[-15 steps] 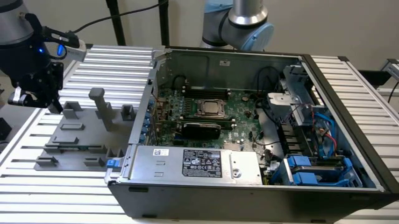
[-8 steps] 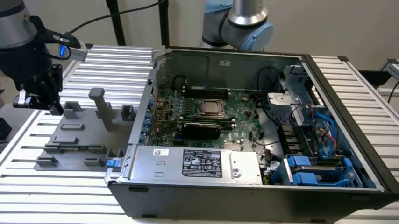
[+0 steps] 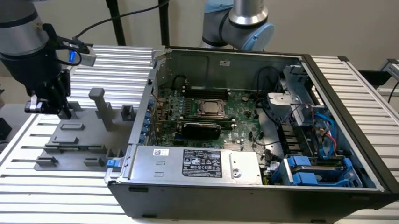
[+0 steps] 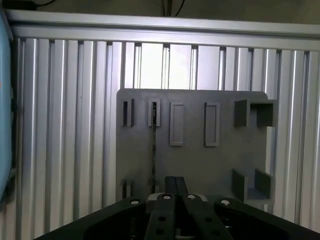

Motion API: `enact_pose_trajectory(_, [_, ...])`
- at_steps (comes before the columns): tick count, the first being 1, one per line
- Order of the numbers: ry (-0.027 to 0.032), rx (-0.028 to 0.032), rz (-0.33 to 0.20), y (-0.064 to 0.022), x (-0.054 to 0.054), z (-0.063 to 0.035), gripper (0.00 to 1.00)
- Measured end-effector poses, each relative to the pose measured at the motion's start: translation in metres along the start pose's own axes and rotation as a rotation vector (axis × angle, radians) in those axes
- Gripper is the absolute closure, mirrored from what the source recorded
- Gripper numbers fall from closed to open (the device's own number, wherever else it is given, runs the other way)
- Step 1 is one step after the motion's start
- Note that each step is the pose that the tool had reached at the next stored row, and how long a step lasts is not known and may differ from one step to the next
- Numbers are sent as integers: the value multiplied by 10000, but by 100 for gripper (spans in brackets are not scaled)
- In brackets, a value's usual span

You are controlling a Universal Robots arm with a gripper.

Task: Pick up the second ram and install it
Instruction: 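Pick up the second ram and move it above second insertion slot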

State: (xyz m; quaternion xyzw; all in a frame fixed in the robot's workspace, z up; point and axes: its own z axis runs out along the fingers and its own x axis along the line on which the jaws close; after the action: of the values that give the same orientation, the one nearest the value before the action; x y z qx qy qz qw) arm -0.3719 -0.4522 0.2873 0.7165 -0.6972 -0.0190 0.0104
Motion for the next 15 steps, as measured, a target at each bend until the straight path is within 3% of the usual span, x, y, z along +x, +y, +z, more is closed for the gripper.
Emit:
enact_pose_trajectory(5, [2, 66, 15, -3, 31, 90, 88])
enact_pose_trajectory(7, [2, 89, 24, -5, 44, 126, 82])
enact_pose_trajectory(9, [1, 105, 32, -6, 54, 162, 70])
enact_pose_trajectory(11, [2, 114, 34, -7, 61, 198, 70])
enact_pose_trajectory(12, [1, 118, 33, -8, 64, 218, 64])
enact_pose_trajectory(15, [3, 122, 33, -10, 76, 271, 64])
